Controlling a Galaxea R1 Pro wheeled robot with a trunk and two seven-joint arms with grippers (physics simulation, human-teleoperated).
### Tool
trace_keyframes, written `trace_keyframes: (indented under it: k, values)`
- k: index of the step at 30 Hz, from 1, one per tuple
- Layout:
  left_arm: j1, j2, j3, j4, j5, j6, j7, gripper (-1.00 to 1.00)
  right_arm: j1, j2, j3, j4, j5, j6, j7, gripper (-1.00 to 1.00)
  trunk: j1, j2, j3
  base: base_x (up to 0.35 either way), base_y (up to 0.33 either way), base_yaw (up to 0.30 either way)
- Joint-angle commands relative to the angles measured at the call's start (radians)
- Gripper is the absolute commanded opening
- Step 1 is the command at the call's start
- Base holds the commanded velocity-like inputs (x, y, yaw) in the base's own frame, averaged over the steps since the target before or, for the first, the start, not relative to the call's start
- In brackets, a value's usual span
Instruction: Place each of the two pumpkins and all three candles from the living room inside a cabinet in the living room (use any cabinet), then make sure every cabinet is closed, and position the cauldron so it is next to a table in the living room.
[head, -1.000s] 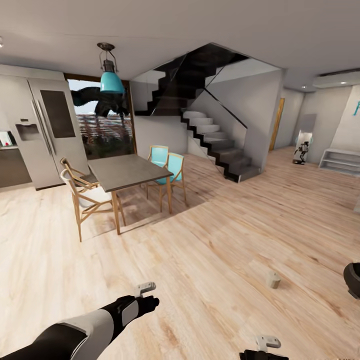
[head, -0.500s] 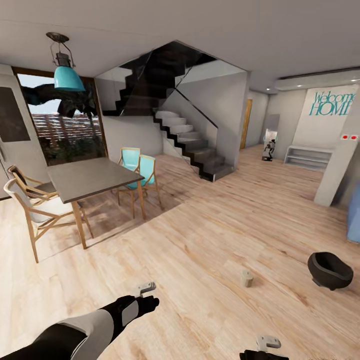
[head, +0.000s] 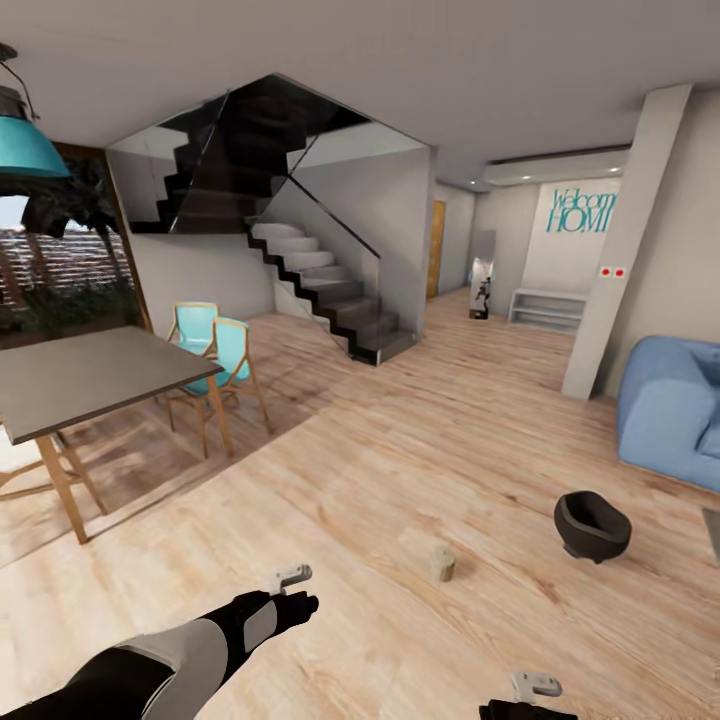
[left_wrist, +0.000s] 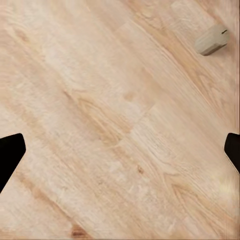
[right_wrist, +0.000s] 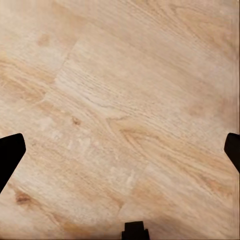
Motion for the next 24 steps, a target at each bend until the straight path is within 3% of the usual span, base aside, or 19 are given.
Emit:
trace_keyframes:
  k: [1, 14, 24]
  values:
    - [-0.001, 0.000, -0.008, 0.002, 0.010, 0.001, 0.001, 1.00, -0.001, 0.000, 0.008, 0.002, -0.010, 0.001, 0.005, 1.00, 0.001, -0.001, -0.001, 0.258, -0.190, -0.296]
    - [-0.001, 0.000, -0.008, 0.002, 0.010, 0.001, 0.001, 1.00, -0.001, 0.000, 0.008, 0.002, -0.010, 0.001, 0.003, 1.00, 0.001, -0.001, -0.001, 0.290, -0.115, -0.262]
    - [-0.001, 0.000, -0.008, 0.002, 0.010, 0.001, 0.001, 1.00, -0.001, 0.002, 0.008, 0.003, -0.008, 0.001, -0.002, 1.00, 0.001, -0.001, -0.001, 0.333, 0.005, -0.032]
